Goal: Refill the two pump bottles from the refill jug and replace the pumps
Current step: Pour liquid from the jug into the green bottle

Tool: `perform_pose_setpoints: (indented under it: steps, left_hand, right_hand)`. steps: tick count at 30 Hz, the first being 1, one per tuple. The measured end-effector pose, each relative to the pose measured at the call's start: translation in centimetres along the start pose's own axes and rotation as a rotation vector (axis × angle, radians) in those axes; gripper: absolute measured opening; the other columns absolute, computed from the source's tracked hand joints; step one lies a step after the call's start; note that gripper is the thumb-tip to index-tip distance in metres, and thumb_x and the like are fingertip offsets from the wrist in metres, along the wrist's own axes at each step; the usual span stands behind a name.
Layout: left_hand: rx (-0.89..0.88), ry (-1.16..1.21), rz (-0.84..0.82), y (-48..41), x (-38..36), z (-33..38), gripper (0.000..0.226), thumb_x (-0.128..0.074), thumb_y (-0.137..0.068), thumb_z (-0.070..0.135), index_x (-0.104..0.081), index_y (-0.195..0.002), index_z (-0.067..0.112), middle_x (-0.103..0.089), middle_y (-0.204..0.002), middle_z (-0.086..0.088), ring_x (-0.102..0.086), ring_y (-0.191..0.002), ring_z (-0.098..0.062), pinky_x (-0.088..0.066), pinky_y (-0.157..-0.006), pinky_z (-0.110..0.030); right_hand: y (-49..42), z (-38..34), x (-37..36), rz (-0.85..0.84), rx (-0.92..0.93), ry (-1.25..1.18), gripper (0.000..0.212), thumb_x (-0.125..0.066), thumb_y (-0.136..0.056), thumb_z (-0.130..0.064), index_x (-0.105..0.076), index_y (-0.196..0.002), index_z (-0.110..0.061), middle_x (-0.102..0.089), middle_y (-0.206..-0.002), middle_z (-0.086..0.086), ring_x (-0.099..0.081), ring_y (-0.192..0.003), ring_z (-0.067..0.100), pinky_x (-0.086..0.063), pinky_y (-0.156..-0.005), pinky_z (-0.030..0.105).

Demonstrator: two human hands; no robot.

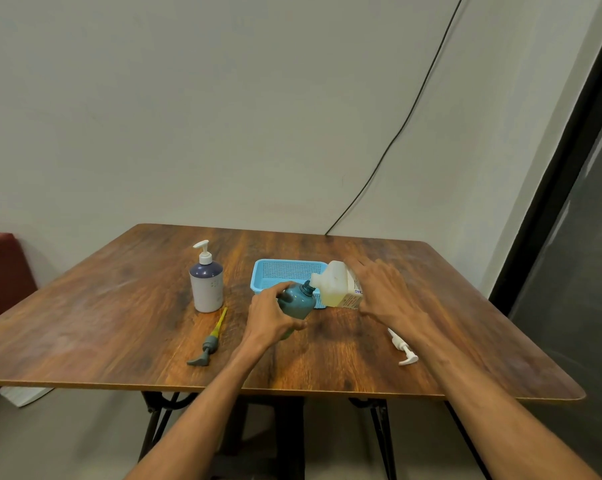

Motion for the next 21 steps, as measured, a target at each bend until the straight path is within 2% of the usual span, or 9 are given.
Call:
perform_pose_setpoints:
  steps: [8, 14, 21]
  left_hand:
    - [0.004, 0.008, 0.000, 0.09, 0.12, 0.01, 0.083, -0.093, -0.059, 0.018, -0.056, -0.134, 0.019, -0.062, -0.121, 0.000, -0.055, -0.101, -0.008, -0.045, -0.081, -0.019]
    - [0.009, 0.016, 0.004, 0.03, 0.21, -0.20, 0.085, -0.094, -0.059, 0.019, -0.055, -0.135, 0.018, -0.062, -0.120, 0.001, -0.056, -0.101, -0.008, -0.042, -0.074, -0.010]
    - [0.002, 0.026, 0.000, -0.09, 0.06, -0.10, 0.083, -0.093, -0.061, 0.017, -0.055, -0.135, 0.018, -0.062, -0.120, 0.000, -0.057, -0.101, -0.009, -0.047, -0.080, -0.018]
  right_hand:
    - [-0.12, -0.04, 0.00, 0.006, 0.002, -0.003, 0.077, -0.084, -0.068, -0.027, -0.047, -0.135, -0.022, -0.062, -0.115, 0.004, -0.059, -0.101, 0.025, -0.050, -0.080, 0.038]
    - [-0.14, 0.04, 0.02, 0.006, -0.010, -0.023, 0.078, -0.086, -0.068, -0.030, -0.047, -0.136, -0.022, -0.063, -0.117, 0.004, -0.061, -0.103, 0.025, -0.053, -0.084, 0.044]
    - [-0.23, 0.17, 0.05, 0.003, -0.020, -0.022, 0.076, -0.086, -0.068, -0.028, -0.048, -0.134, -0.021, -0.064, -0.115, 0.005, -0.061, -0.100, 0.026, -0.053, -0.086, 0.043]
Point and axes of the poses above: each hand's wrist, its own y-axis away from the middle knuckle, its own x-axis out of the back of the hand, z = x × y, the point moved 9 cm from there along -y, towards the middle knuckle
